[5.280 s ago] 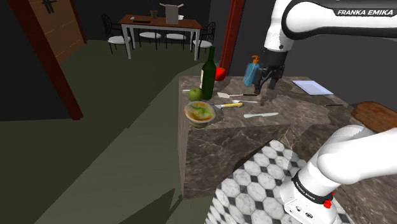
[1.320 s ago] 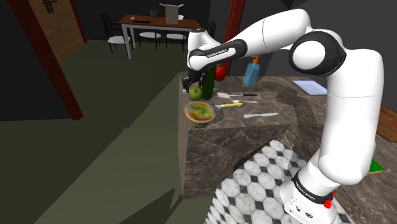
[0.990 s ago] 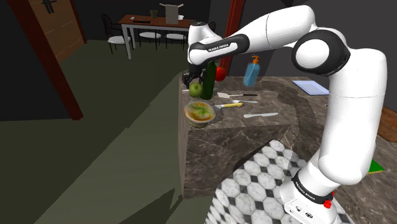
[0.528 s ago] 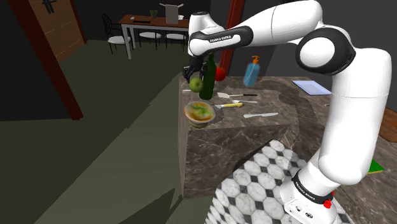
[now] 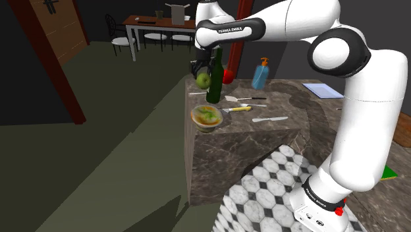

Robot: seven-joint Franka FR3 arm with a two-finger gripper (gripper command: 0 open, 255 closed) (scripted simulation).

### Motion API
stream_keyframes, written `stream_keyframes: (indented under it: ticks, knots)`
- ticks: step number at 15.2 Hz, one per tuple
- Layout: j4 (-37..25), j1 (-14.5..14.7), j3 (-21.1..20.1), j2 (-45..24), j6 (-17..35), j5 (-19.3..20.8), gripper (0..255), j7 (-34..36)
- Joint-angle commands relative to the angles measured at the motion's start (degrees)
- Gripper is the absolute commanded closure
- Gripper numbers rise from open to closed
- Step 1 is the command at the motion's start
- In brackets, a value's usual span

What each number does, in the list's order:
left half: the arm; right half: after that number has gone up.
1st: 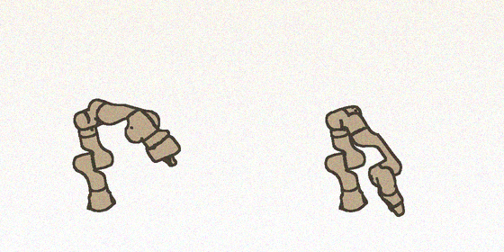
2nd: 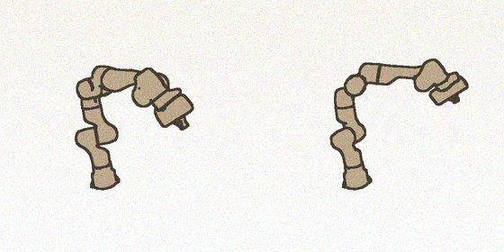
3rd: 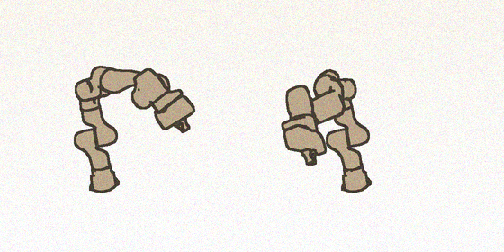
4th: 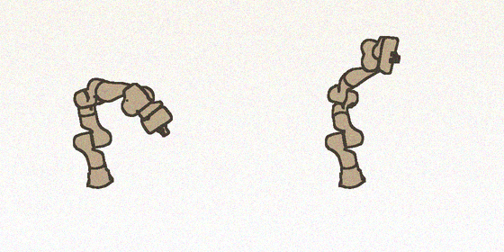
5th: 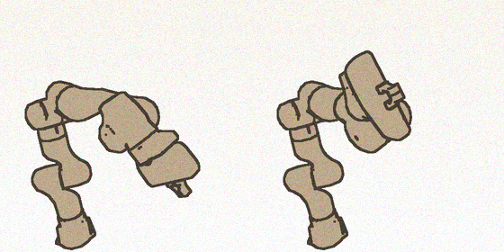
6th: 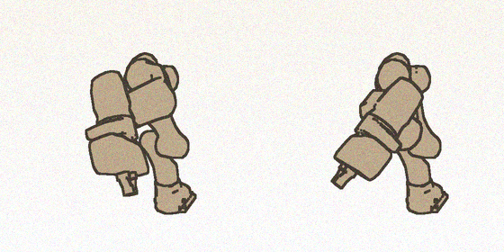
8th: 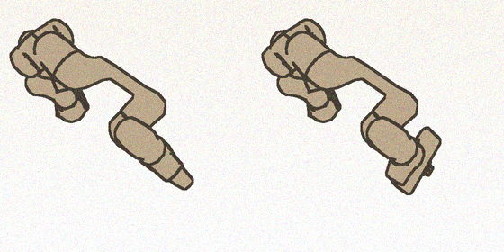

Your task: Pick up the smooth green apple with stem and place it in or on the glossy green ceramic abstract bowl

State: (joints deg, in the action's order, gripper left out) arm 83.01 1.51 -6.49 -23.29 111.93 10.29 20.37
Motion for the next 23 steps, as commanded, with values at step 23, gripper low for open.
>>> stream_keyframes:
  ticks: [23]
  knots:
    - [22.47,5.55,-4.84,24.80,-3.51,-2.16,255,9.97]
